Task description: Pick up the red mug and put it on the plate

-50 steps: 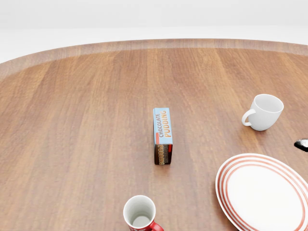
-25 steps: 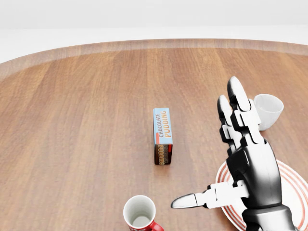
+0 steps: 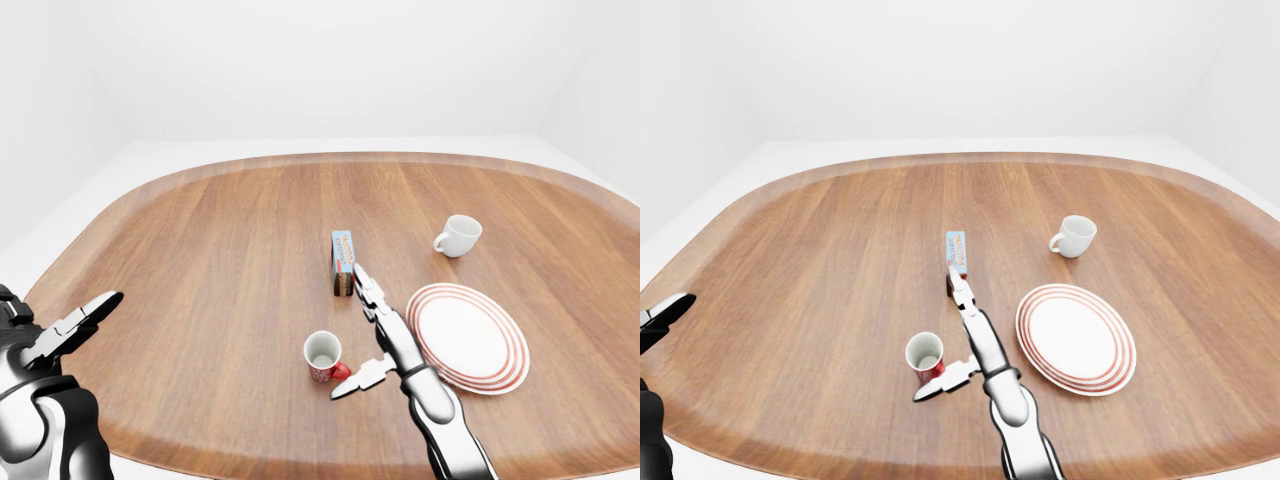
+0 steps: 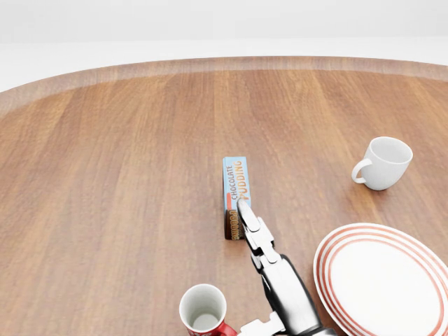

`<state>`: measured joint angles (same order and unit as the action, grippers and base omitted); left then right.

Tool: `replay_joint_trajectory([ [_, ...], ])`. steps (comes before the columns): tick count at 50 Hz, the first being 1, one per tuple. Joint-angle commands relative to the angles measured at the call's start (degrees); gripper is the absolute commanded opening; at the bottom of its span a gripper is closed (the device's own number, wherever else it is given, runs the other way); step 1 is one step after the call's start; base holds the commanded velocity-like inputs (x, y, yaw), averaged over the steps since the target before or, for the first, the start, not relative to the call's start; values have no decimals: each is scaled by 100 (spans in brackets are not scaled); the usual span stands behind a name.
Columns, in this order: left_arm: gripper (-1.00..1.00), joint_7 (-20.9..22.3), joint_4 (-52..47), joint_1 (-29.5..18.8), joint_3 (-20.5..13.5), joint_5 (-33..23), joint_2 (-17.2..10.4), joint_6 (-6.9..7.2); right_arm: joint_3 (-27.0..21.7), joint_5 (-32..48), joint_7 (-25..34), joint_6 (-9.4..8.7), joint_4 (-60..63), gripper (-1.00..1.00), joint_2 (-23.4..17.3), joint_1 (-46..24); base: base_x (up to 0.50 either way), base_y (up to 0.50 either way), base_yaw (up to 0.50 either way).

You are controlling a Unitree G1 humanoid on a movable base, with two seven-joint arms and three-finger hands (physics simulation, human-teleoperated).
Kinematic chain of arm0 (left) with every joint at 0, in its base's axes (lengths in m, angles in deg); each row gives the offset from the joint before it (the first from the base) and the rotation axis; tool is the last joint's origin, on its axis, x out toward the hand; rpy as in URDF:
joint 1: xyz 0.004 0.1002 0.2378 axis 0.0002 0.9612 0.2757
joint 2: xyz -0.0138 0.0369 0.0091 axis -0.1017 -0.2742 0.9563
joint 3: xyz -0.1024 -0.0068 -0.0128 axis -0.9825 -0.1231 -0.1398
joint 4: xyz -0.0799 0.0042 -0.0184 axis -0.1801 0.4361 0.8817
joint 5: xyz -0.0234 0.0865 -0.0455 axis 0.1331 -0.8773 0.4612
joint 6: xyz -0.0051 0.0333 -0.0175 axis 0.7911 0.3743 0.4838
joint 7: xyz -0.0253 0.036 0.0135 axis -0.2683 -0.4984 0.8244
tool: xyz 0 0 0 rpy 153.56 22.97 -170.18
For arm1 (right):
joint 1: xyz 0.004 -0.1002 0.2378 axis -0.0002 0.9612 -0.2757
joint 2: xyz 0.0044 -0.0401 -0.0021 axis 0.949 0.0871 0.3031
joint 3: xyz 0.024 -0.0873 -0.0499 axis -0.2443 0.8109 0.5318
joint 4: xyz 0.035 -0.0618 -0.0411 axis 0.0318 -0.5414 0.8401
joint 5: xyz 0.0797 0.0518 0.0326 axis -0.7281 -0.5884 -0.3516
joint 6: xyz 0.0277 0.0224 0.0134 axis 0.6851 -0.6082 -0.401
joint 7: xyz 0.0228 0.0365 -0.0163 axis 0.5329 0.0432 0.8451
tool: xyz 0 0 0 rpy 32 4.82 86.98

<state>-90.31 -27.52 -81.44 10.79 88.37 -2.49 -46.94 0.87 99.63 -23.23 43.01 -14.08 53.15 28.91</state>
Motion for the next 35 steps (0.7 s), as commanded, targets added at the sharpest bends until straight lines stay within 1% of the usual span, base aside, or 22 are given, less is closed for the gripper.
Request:
replay_joint_trajectory([
  [1, 100, -4, 4, -4, 9, 0, -3, 4, 268, 494, 88, 240, -787, 100, -5, 58, 0, 0, 0],
  [3, 100, -1, 12, -6, 13, -7, -2, -4, 273, 520, 128, 220, -771, 100, -4, 82, 0, 0, 0],
  [6, 100, -2, 10, -4, 9, -6, -3, -4, 289, 606, 126, 259, -953, 100, 6, 60, 0, 0, 0],
  [14, 100, 1, 13, -6, 14, -10, 1, -8, 238, 671, 136, 278, -1125, 100, 49, 13, 0, 0, 0],
  [17, 100, -5, -2, -2, 14, -8, 0, 3, 267, 720, 119, 337, -1235, 100, 60, 8, 0, 0, 0],
  [20, 100, -11, -21, 0, 14, -9, 1, 19, 262, 731, 122, 356, -1288, 100, 68, -4, 0, 0, 0],
  [22, 100, -3, -22, 2, 10, -7, 5, 16, 239, 743, 119, 361, -1386, 100, 81, -42, 0, 0, 0],
  [25, 100, 0, -13, -1, 11, -11, 7, 8, 200, 755, 103, 419, -1568, 100, 108, -92, 0, 0, 0],
  [28, 100, 3, -8, -1, 28, -23, 13, -1, 178, 768, 103, 375, -1573, 100, 126, -100, 0, 0, 0],
  [30, 100, 9, 8, -3, 34, -32, 14, -17, 173, 795, 96, 378, -1637, 100, 130, -117, 0, 0, 0],
  [31, 100, 8, 12, -5, 30, -26, 10, -16, 151, 822, 75, 426, -1863, 100, 140, -203, 0, 0, 0],
  [32, 100, 6, 10, -6, 29, -24, 7, -13, 133, 840, 74, 436, -1940, 100, 154, -230, 0, 0, 0],
  [34, 100, 15, 58, -17, 39, -34, 2, -50, 112, 891, 58, 491, -2125, 100, 177, -269, 0, 0, 0],
  [35, 100, 2, 18, -7, 38, -24, 1, -17, 109, 917, 53, 494, -2165, 100, 192, -279, 0, 0, 0],
])
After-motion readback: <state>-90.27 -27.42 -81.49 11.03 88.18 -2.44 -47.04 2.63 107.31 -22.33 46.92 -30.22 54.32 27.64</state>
